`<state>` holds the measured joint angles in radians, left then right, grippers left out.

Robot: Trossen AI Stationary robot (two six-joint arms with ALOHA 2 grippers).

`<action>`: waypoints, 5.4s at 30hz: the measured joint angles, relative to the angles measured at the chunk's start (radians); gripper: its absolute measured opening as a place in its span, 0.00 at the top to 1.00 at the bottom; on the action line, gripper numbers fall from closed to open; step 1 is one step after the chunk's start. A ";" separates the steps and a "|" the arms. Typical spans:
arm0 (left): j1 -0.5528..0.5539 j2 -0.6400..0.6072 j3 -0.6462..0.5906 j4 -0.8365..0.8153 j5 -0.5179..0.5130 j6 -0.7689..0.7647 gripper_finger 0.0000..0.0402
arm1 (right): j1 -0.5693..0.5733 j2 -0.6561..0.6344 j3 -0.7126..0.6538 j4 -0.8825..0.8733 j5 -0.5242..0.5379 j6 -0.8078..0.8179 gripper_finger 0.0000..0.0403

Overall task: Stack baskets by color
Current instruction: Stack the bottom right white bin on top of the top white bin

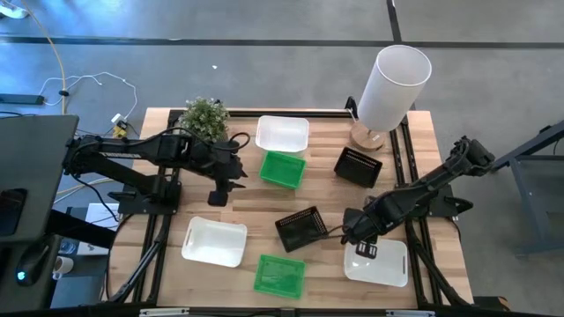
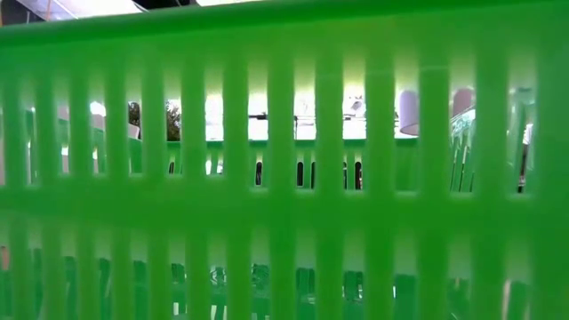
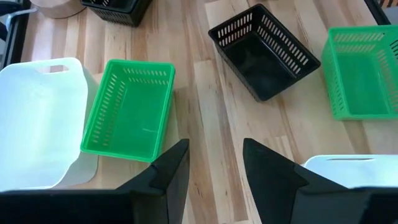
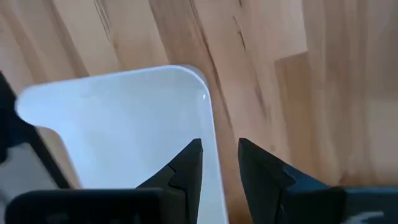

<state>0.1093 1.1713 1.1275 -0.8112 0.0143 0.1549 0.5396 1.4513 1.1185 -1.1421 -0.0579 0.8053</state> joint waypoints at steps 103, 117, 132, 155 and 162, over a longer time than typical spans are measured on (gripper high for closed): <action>0.000 0.001 0.000 -0.129 -0.156 -0.021 0.66 | -0.425 -0.129 0.295 0.076 0.538 -0.408 1.00; 0.000 0.001 0.000 -0.128 -0.156 -0.025 0.66 | -0.728 -0.129 0.301 0.505 0.513 -0.843 1.00; 0.000 0.001 0.000 -0.128 -0.154 -0.062 0.66 | -0.896 -0.129 0.301 0.900 0.362 -1.081 1.00; 0.000 0.001 0.000 -0.128 -0.156 -0.105 0.66 | -1.004 -0.009 0.302 1.103 0.164 -1.137 1.00; 0.000 0.001 0.000 -0.128 -0.156 -0.118 0.66 | -1.049 0.069 0.302 1.097 0.096 -1.124 1.00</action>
<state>0.1097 1.1725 1.1275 -0.9390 -0.1421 0.0364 -0.5096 1.5204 1.4200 -0.0454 0.0384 -0.3191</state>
